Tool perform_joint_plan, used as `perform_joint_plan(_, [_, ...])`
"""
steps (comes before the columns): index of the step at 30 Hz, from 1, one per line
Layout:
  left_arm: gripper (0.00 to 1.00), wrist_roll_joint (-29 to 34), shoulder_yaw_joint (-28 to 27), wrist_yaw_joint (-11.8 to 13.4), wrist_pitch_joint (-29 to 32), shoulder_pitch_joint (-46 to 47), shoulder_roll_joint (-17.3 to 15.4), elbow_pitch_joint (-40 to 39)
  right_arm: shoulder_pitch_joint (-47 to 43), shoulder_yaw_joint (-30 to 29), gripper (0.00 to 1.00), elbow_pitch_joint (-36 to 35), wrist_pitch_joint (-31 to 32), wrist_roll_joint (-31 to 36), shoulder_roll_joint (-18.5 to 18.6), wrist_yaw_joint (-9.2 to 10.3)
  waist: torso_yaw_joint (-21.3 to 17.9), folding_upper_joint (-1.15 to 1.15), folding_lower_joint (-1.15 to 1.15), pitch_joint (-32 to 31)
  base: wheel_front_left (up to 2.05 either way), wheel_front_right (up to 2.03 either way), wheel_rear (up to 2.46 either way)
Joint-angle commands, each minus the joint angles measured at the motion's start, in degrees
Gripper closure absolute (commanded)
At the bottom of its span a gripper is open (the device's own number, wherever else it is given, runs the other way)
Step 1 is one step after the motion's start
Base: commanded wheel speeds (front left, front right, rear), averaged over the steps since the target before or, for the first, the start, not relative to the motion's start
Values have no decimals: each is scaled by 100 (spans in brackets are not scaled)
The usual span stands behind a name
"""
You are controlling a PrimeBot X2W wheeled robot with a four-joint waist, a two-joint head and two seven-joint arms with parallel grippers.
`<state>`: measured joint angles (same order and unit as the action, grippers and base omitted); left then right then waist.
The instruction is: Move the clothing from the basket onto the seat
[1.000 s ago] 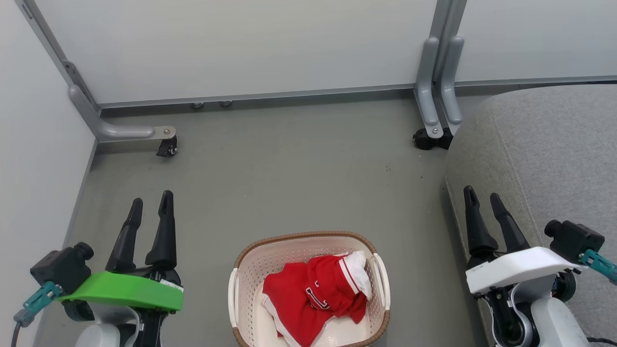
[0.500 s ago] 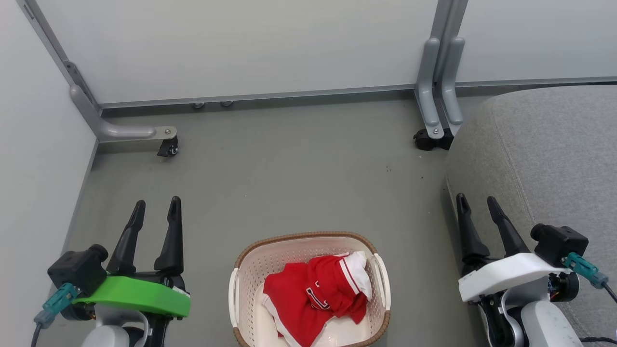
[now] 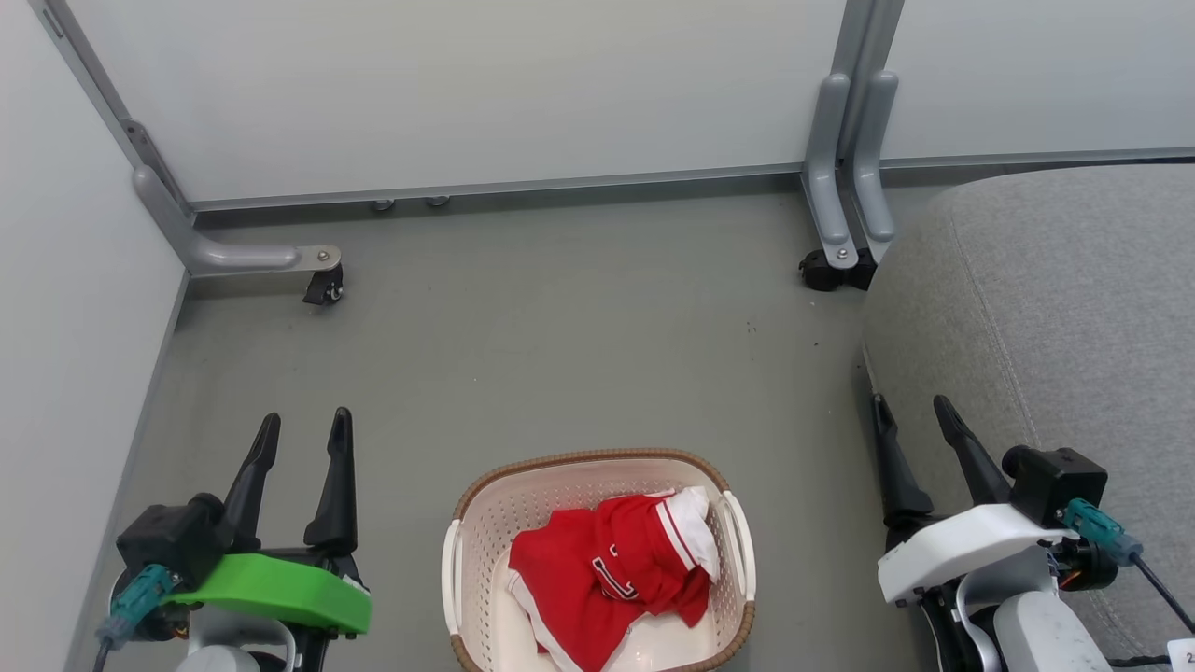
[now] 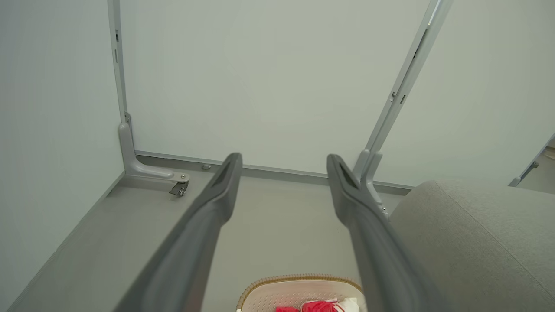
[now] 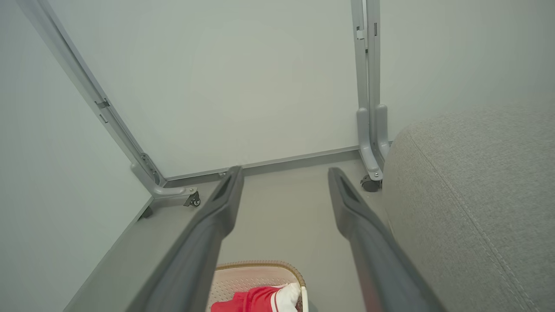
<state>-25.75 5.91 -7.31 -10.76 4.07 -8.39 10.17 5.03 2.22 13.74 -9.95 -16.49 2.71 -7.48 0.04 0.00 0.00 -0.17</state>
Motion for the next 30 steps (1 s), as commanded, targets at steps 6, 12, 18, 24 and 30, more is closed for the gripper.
perform_joint_plan(6, [0,336,22,-24,-115,-40,-15,127,56,60,0,50,-90,339,22,-2,-3,0,0,-2,0,0,0])
perform_joint_plan(12, [0,517,43,-25,-192,-38,-27,207,60,115,0,102,-144,549,23,-1,-1,0,0,-6,0,0,0])
perform_joint_plan(18, [0,647,46,-27,-259,-59,-34,283,59,155,0,132,-193,733,24,-1,-2,0,0,-8,0,0,0])
perform_joint_plan(24, [0,779,16,-28,-322,-73,-11,370,47,149,0,152,-242,873,25,-1,0,0,0,-10,0,0,0])
perform_joint_plan(30, [0,870,-5,-30,-386,-78,8,439,49,172,0,177,-310,930,26,-1,-4,0,0,-6,0,0,0])
